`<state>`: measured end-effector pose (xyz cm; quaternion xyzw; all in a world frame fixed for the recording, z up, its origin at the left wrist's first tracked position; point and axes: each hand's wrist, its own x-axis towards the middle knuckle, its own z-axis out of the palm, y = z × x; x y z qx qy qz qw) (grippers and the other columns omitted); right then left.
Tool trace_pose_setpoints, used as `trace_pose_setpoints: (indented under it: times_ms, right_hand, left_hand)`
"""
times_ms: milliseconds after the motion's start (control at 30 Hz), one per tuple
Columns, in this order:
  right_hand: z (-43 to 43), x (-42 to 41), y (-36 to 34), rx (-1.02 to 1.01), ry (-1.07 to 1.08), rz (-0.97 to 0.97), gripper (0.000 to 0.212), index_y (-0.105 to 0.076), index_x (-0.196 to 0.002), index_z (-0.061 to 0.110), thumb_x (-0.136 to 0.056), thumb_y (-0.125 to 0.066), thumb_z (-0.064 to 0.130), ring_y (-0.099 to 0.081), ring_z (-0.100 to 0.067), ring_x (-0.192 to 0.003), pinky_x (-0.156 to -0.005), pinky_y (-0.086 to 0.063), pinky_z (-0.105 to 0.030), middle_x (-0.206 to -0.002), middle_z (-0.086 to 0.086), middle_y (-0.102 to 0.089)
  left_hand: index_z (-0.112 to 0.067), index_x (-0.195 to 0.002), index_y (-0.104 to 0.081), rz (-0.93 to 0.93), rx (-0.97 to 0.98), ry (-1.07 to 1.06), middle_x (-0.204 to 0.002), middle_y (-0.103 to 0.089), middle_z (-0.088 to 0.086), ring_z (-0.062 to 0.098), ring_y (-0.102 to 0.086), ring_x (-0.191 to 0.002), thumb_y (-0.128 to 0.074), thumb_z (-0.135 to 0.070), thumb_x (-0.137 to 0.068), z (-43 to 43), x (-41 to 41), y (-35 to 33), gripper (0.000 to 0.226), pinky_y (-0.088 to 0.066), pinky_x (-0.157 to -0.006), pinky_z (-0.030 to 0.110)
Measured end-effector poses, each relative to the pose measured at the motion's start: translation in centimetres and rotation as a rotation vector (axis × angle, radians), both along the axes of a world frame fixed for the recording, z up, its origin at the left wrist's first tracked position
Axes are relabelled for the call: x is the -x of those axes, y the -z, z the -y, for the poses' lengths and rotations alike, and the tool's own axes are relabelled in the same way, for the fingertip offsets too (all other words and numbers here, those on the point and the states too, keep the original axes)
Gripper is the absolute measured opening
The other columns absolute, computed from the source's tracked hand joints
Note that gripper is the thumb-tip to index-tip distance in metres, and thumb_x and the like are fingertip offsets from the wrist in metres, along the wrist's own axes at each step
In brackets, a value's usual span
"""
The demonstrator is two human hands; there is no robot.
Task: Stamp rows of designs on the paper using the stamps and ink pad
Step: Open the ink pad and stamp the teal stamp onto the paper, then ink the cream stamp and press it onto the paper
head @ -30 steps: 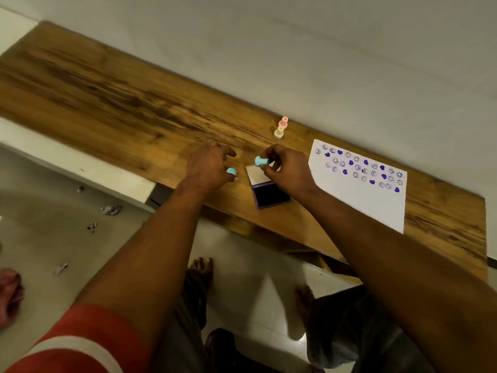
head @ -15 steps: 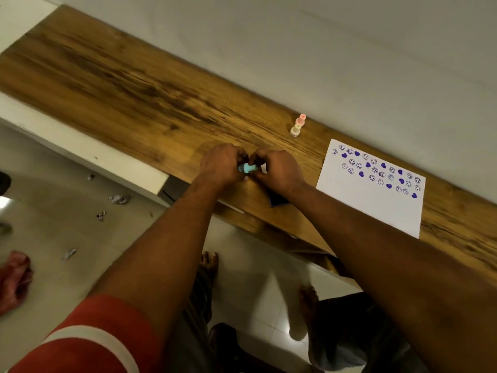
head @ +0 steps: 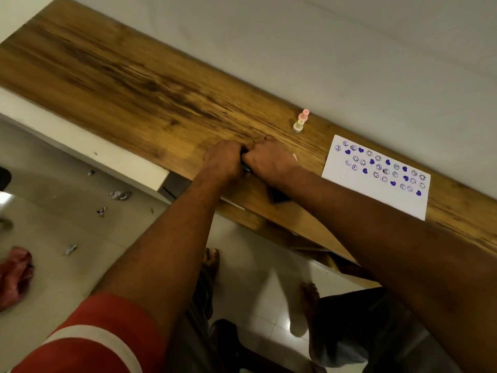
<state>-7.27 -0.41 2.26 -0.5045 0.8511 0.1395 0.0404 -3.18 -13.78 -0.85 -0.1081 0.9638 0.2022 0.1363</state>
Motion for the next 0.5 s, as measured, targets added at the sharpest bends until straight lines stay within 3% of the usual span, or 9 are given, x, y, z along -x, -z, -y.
trace_pose_setpoints:
  times_ms: [167, 300, 400, 500]
  right_hand:
    - [0.1, -0.2, -0.2, -0.051, -0.034, -0.029, 0.021, -0.07, -0.117, 0.02, -0.102, -0.056, 0.026, -0.059, -0.027, -0.119, -0.099, -0.048, -0.041, -0.123, -0.005, -0.068]
    - [-1.3, -0.2, -0.1, 0.139, 0.031, 0.088, 0.029, -0.061, -0.129, 0.024, -0.101, -0.056, 0.028, -0.064, -0.027, -0.11, -0.098, -0.049, -0.042, -0.118, -0.004, -0.07]
    - [-3.3, 0.6, -0.6, 0.39, 0.19, 0.184, 0.032, -0.063, -0.129, 0.03, -0.097, -0.063, 0.036, -0.069, -0.02, -0.102, -0.086, -0.054, -0.036, -0.114, 0.004, -0.074]
    - [-6.0, 2.7, -1.2, 0.478, 0.451, 0.158, 0.023, -0.069, -0.118, 0.03, -0.096, -0.065, 0.036, -0.071, -0.018, -0.094, -0.075, -0.052, -0.029, -0.106, 0.007, -0.076]
  left_hand:
    - [-0.024, -0.115, -0.07, 0.001, -0.006, -0.017, -0.112, -0.072, 0.006, 0.03, -0.068, -0.104, -0.082, -0.038, -0.081, 0.0, 0.0, -0.1, 0.038, -0.047, -0.077, 0.036]
    - [-0.031, -0.114, -0.072, -0.038, -0.029, -0.013, -0.109, -0.073, 0.001, 0.028, -0.068, -0.104, -0.081, -0.041, -0.082, 0.2, -0.2, -0.1, 0.035, -0.043, -0.075, 0.033]
    - [-0.032, -0.116, -0.074, -0.098, -0.035, -0.117, -0.111, -0.074, 0.0, 0.024, -0.068, -0.104, -0.086, -0.042, -0.081, 1.0, -0.4, 0.0, 0.038, -0.045, -0.076, 0.032]
    - [-0.03, -0.117, -0.075, -0.173, -0.038, -0.226, -0.112, -0.075, -0.002, 0.022, -0.068, -0.104, -0.084, -0.041, -0.085, 1.1, -0.6, 0.1, 0.034, -0.05, -0.079, 0.033]
